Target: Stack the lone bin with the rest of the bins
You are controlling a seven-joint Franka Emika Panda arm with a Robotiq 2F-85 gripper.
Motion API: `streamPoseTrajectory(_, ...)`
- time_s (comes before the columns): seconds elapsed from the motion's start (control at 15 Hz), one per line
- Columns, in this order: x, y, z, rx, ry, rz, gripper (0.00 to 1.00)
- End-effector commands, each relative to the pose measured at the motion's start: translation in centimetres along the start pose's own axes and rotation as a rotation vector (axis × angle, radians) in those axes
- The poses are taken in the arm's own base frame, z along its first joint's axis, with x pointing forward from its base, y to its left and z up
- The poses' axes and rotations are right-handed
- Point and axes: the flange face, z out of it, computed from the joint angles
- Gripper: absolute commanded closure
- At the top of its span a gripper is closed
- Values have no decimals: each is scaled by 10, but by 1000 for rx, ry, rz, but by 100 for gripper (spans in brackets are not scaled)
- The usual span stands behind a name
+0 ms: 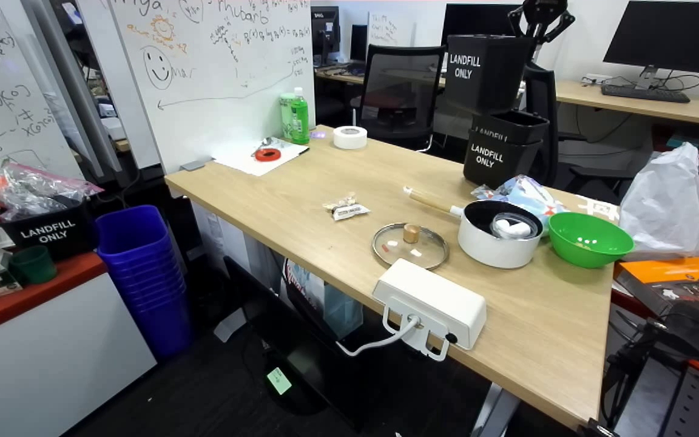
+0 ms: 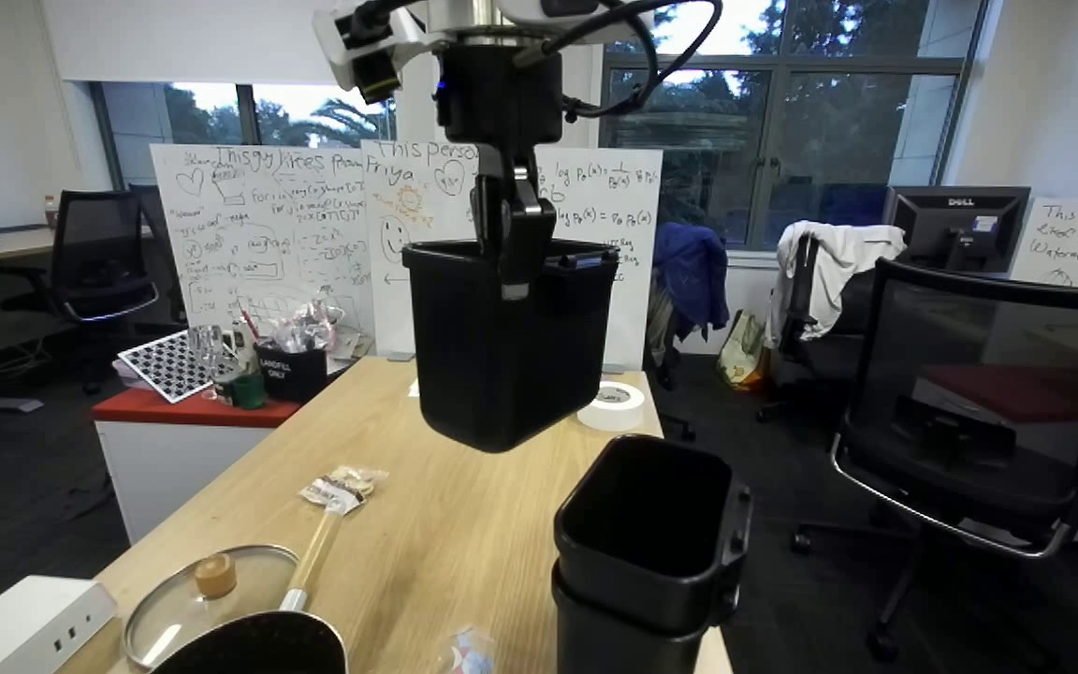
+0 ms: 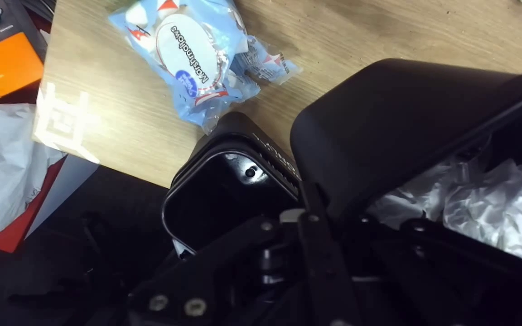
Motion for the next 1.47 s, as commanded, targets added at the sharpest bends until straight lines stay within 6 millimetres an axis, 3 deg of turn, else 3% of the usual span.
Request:
streamPoseTrajectory(0.0,2,5,-1,7,-3,5,94)
streamPoseTrajectory(0.47,3,8,-3,16,-14,9,94)
streamPoseTrajectory(0.67,10,12,-5,12,-2,-5,99)
streamPoseTrajectory(1.07,34,60,-28,38,-8,-75,99)
streamPoseTrajectory(1.4,59,87,-26,26,19,-22,99)
